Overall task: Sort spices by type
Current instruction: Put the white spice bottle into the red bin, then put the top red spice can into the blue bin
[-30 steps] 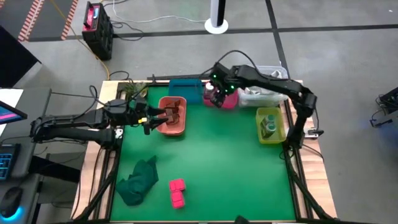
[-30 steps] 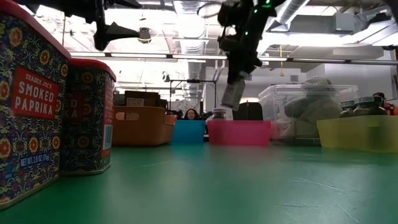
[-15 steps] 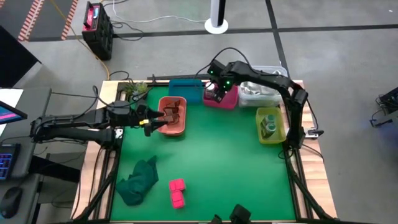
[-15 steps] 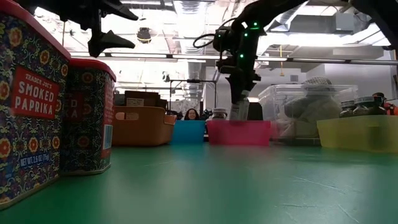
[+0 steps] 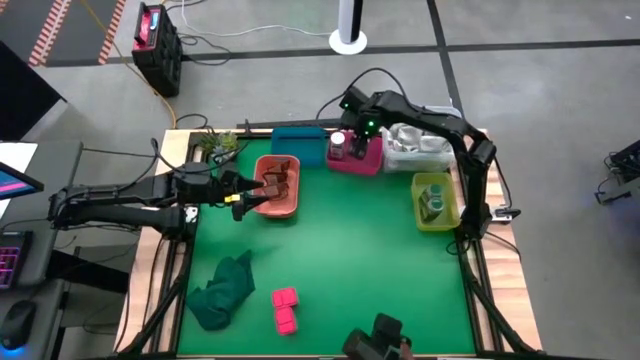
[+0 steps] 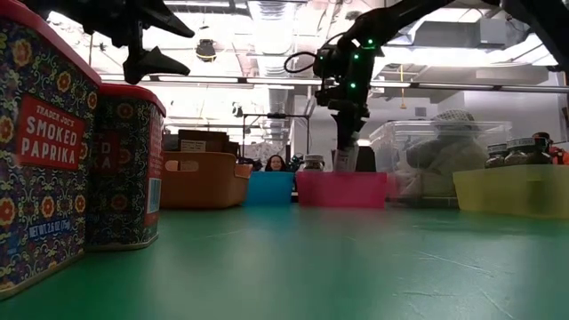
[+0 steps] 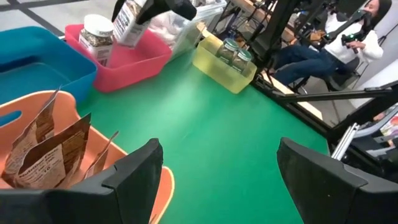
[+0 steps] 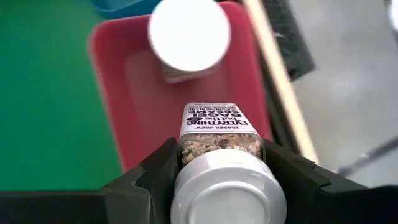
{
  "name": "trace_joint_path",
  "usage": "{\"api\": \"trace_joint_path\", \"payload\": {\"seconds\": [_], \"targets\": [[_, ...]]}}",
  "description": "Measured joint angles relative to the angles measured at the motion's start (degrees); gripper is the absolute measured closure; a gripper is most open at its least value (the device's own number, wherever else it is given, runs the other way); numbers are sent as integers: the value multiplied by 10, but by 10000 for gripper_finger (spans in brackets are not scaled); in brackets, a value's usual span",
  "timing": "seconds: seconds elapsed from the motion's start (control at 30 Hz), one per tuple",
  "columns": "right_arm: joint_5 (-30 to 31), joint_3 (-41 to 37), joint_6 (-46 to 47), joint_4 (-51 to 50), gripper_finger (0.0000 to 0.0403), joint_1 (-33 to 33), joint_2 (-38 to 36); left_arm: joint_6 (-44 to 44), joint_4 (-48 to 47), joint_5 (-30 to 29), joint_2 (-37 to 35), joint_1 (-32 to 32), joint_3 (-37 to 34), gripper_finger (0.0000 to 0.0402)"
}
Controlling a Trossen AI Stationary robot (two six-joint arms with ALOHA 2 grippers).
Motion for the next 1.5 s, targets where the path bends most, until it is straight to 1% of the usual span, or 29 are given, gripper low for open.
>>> {"api": "trace_joint_path", "payload": {"seconds": [0.07, 0.1, 0.3, 0.4, 0.57, 0.77, 0.87, 1.1, 1.27, 1.37, 1.5], "targets": [[-27, 0, -7, -5, 178, -6, 9, 0, -2, 0, 0, 0, 0, 102], [-31, 0, -11, -10, 178, -8, 16, 1, -2, -1, 0, 0, 0, 102], [-26, 0, -29, -17, 174, 0, 53, 3, -6, -13, 0, 0, 0, 102], [-27, 0, -22, -17, 158, 7, 63, 3, -6, -13, 0, 0, 0, 102], [-28, 0, -22, -1, 125, 6, 59, 2, -6, -13, 0, 0, 0, 102], [-27, 1, -19, -11, 93, 3, 58, 1, -8, -13, 0, 0, 0, 102], [-24, 27, -9, -47, 81, 3, 59, -6, -14, -4, 0, 0, 0, 102], [-10, 111, 17, -62, 67, 9, 58, -32, -32, 7, 0, 0, 0, 102], [-9, 180, 34, -66, 66, 34, 58, -42, -53, 49, 5, -2, 2, 102], [-6, 214, 36, -60, 66, 64, 57, -42, -114, 60, 26, -14, 24, 102], [3, 221, 23, -27, 71, 107, 57, -8, -198, 62, 75, -47, 62, 102]]}}
